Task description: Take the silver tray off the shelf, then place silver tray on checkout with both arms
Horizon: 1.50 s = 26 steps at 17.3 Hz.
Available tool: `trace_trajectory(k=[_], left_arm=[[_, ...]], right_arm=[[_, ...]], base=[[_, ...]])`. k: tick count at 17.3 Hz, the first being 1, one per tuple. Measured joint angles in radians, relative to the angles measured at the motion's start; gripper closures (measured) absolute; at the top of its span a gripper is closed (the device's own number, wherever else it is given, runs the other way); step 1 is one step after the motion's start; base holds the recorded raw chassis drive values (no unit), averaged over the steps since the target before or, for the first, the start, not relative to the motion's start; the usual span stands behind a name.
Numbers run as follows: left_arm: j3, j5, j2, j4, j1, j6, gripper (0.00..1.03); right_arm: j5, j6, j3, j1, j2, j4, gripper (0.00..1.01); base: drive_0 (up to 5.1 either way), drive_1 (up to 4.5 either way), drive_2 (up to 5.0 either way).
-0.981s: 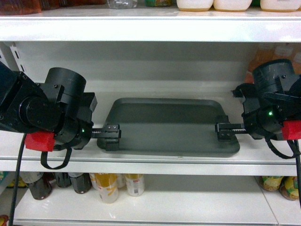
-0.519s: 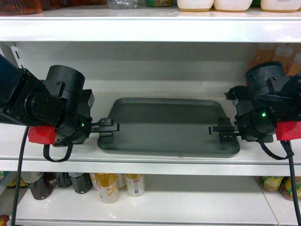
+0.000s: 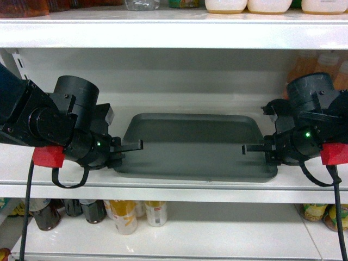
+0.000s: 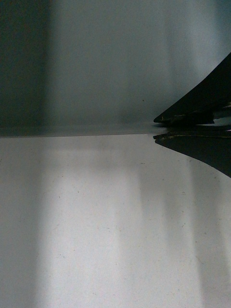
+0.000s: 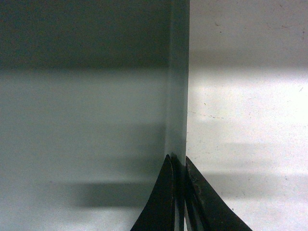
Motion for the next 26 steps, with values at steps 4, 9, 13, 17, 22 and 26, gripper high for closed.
trace_trajectory(k=[4, 9, 13, 17, 22, 26], left_arm=[[-0.067, -0.007, -0.037, 0.044, -0.007, -0.019, 1.00], [-0.412, -0.057, -0.307, 0.204, -0.036, -0.027, 1.00], [-0.628, -0.100, -0.582, 0.205, -0.076, -0.073, 1.00], [-0.720, -0.147, -0.797, 0.146, -0.116, -0.073, 1.00], [-0.727, -0.212, -0.853, 0.139, -0.117, -0.014, 1.00], [-0.727, -0.214, -0.845, 0.139, -0.116, -0.009, 1.00]], right_arm=[[-0.001, 0.003, -0.063, 0.000, -0.032, 0.047, 0.98], [-0.023, 0.023, -0.435, 0.000, -0.281, 0.230, 0.98], [-0.041, 0.046, -0.665, 0.001, -0.543, 0.288, 0.98], [-0.056, 0.063, -0.818, 0.000, -0.785, 0.275, 0.98], [-0.062, 0.079, -0.865, 0.016, -0.890, 0.284, 0.98], [-0.062, 0.090, -0.869, 0.019, -0.880, 0.285, 0.98]], base=[[0.0, 0.00, 0.0], [0.0, 0.00, 0.0], [0.0, 0.00, 0.0], [0.0, 0.00, 0.0], [0.0, 0.00, 0.0], [0.0, 0.00, 0.0]])
